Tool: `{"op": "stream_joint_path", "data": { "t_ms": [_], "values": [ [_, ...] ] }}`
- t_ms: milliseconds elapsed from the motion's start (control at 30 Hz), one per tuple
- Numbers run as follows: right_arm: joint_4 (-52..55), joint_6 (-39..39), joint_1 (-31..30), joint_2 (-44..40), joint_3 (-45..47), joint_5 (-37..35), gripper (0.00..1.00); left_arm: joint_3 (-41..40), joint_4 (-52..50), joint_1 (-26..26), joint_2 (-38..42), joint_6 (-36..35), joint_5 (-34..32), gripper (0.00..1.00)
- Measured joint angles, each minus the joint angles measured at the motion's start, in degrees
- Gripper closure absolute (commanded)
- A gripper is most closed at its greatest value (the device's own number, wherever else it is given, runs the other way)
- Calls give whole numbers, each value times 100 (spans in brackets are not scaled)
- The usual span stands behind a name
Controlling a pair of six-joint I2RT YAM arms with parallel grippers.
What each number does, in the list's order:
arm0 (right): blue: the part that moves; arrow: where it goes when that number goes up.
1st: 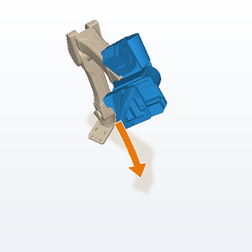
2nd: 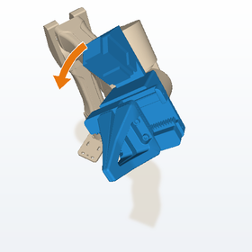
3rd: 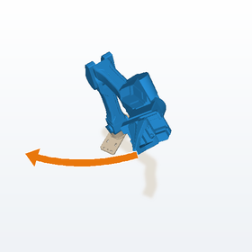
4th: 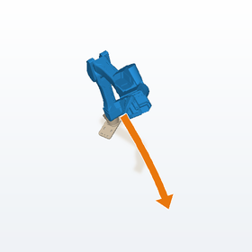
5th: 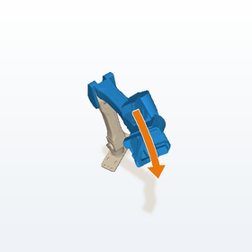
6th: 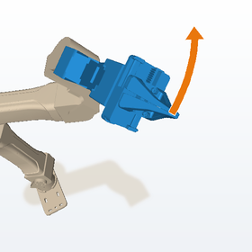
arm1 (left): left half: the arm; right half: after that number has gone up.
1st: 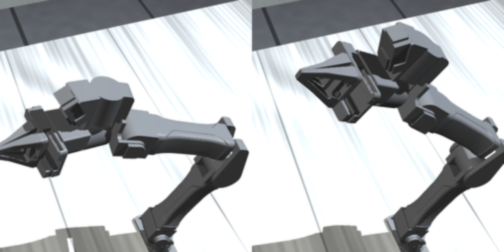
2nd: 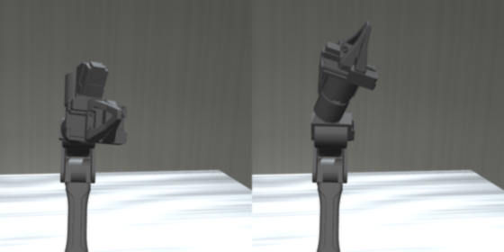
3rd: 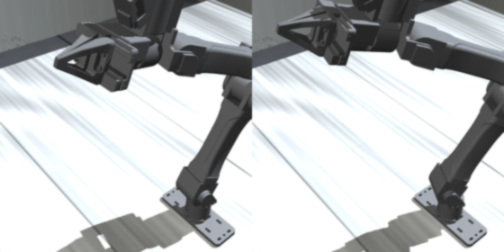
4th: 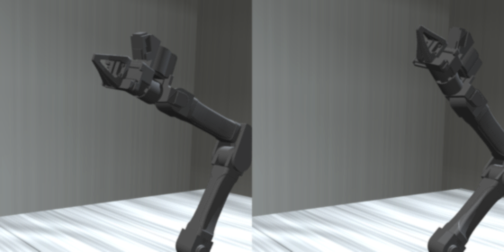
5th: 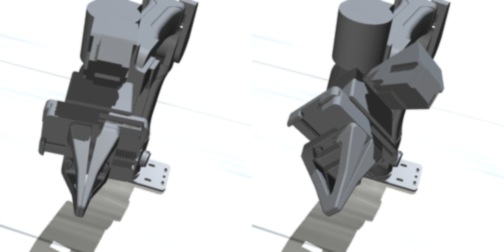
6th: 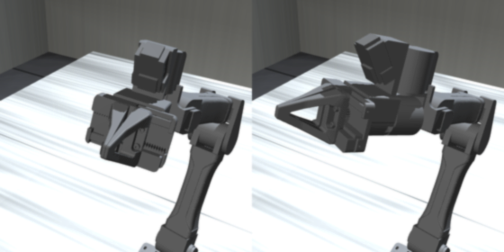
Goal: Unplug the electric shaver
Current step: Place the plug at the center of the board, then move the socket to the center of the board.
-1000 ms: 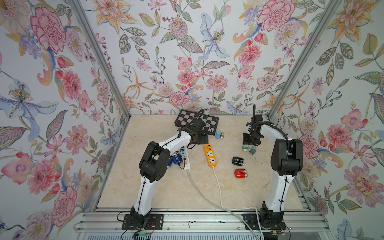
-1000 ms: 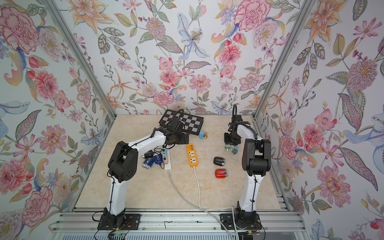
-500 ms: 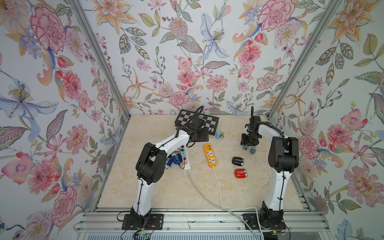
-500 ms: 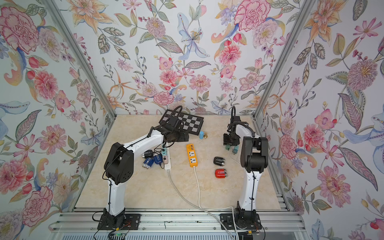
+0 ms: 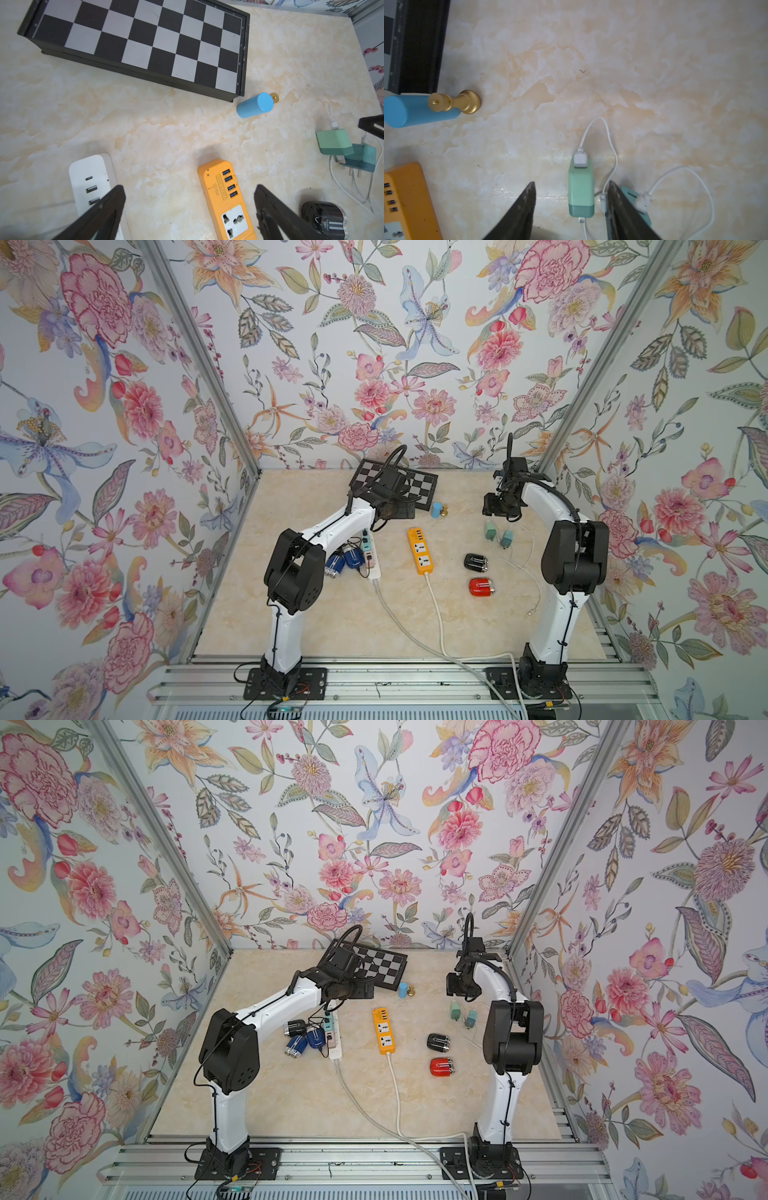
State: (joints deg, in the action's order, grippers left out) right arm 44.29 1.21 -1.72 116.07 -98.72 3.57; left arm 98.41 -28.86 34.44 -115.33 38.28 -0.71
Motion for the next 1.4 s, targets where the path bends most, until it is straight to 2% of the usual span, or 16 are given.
{"op": "stream_joint_path", "data": {
  "t_ms": [200, 333, 367, 433, 500, 700, 900, 1000, 1133, 1400],
  "values": [
    [-105, -258, -306, -785, 59, -466, 41, 13, -372, -48, 299, -127, -407, 1],
    [-457, -452, -769, -1541, 520, -730, 42, -42, -531, -264, 682, -142, -573, 1],
    [-577, -511, -918, -1727, 695, -793, 39, -66, -564, -337, 785, -142, -605, 0],
    [-872, -640, -1329, -2175, 1193, -942, 32, -173, -608, -542, 1049, -140, -658, 0],
    [-1211, -702, -1803, -2605, 1777, -1054, 30, -387, -603, -767, 1316, -122, -708, 1],
    [-2277, -455, -3414, -3495, 3467, -1150, 30, -1093, -590, -1596, 1777, -37, -625, 1],
    [-3309, 264, -5217, -3139, 4341, -1462, 30, -1585, -621, -2116, 1784, -13, -509, 1],
    [-3917, 590, -5790, -2743, 4581, -1565, 30, -1593, -575, -2284, 1784, 9, -332, 1],
    [-4616, 979, -6159, -2363, 4848, -1757, 31, -1655, -542, -2476, 1784, 4, -144, 0],
    [-5740, 1679, -6408, -1475, 4959, -2098, 32, -1659, -542, -2533, 1631, -9, 103, 0]
  ]
}}
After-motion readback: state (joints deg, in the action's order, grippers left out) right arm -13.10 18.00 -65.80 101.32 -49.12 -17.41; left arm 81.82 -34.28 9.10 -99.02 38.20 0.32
